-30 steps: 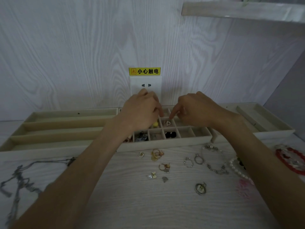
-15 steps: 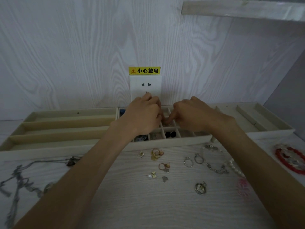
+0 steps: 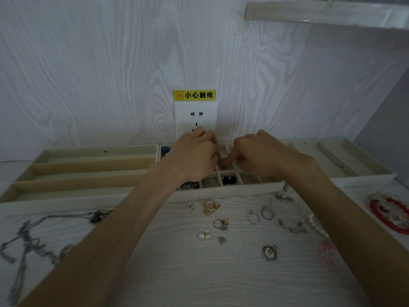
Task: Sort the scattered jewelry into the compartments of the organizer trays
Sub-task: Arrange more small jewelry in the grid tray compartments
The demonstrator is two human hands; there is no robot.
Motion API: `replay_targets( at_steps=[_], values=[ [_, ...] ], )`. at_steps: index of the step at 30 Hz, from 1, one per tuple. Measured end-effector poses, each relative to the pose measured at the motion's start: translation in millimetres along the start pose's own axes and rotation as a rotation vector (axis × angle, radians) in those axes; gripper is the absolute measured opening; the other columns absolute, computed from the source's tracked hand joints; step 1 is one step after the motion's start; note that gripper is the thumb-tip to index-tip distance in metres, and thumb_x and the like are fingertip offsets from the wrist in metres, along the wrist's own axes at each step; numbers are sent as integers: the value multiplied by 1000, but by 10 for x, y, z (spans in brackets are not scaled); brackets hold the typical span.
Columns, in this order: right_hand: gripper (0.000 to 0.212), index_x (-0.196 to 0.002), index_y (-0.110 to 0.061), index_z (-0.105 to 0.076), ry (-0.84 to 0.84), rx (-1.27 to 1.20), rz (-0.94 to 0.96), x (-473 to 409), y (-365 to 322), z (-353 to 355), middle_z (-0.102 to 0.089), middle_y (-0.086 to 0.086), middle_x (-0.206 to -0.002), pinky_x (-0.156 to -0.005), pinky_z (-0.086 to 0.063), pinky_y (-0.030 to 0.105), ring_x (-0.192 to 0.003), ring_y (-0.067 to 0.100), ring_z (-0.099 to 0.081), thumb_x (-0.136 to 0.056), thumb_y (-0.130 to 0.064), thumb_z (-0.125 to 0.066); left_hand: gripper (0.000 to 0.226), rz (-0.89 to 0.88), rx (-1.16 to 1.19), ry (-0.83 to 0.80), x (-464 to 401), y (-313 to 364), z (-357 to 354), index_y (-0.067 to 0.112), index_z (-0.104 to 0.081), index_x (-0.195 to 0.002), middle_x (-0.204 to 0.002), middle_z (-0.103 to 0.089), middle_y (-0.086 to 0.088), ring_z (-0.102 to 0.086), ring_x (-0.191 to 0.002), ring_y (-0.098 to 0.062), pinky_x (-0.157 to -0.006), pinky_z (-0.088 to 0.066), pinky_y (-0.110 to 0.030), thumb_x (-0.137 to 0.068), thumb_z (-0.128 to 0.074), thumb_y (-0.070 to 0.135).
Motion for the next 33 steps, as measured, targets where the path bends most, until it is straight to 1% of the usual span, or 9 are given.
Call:
replay_targets(
  at_steps=[5, 8, 12, 15, 17, 19, 22, 26, 33],
  values=[
    [49, -116, -45, -60, -1, -8, -11, -4, 16, -10, -28, -14, -67, -78, -19, 24, -77, 4, -33, -89, -8, -42, 37, 3, -6, -1, -1, -3, 3, 15, -63, -118, -127, -47, 4, -35, -112, -16, -78, -23, -25, -98, -34, 27],
    [48, -114, -45, -62, 8, -6, -6, 6, 21, 16, -32, -14, -66, -78, -19, 23, -65, 3, -31, -89, -8, -43, 36, 1, 2, 3, 2, 7, 21, 17, -64, -116, -126, -48, 5, -35, -112, -16, -78, -24, -25, -97, -36, 26],
    [39, -106, -43, -67, 64, -56, -35, 39, 139, 152, -36, -16, -66, -77, -20, 23, -60, 1, -33, -89, -14, -47, 33, 5, 45, 51, 1, 5, 109, 23, -66, -114, -122, -51, 6, -36, -110, -15, -78, -25, -26, -94, -41, 21],
    [38, -104, -42, -68, 86, -66, -44, 51, 186, 185, -36, -16, -67, -76, -20, 23, -65, 4, -36, -89, -13, -48, 32, 5, 63, 95, 5, 12, 200, 27, -66, -111, -121, -51, 6, -36, -110, -14, -78, -25, -25, -91, -43, 17],
    [38, -104, -43, -68, 73, -53, -35, 42, 160, 145, -36, -16, -68, -77, -21, 23, -75, 6, -37, -89, -14, -47, 33, -14, 48, 80, 8, 52, 199, 29, -66, -111, -122, -50, 7, -36, -110, -15, -78, -25, -25, -92, -42, 18],
    [40, -104, -43, -67, 63, -38, -18, 25, 112, 108, -37, -15, -69, -77, -20, 24, -80, 8, -37, -89, -13, -46, 34, -26, 26, 49, 13, 78, 158, 28, -66, -114, -123, -50, 6, -36, -111, -15, -78, -25, -25, -93, -40, 20],
    [43, -106, -44, -67, 43, -23, -3, 12, 76, 62, -34, -15, -69, -76, -20, 25, -82, 7, -35, -89, -10, -45, 34, -28, 5, 13, 19, 78, 90, 29, -66, -115, -122, -50, 7, -37, -110, -15, -77, -24, -25, -94, -39, 22],
    [40, -107, -43, -66, 29, 0, 6, 10, 59, 23, -30, -16, -69, -77, -21, 27, -84, 8, -35, -91, -14, -45, 35, -19, 8, -15, 22, 44, 46, 33, -66, -114, -122, -51, 7, -37, -109, -16, -77, -24, -25, -95, -39, 22],
    [41, -107, -43, -67, 34, 5, 5, 5, 53, 20, -30, -16, -69, -77, -20, 26, -81, 7, -36, -89, -13, -45, 34, -7, 26, -27, 25, 24, 31, 32, -65, -115, -121, -51, 6, -37, -109, -16, -77, -23, -25, -94, -40, 21]
  ],
)
Point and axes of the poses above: each hand's wrist, its own x-axis away from the middle knuckle, its own z-axis out of the back of the hand, y = z × x, the point moved 10 cm from there along -x, towards the middle knuckle
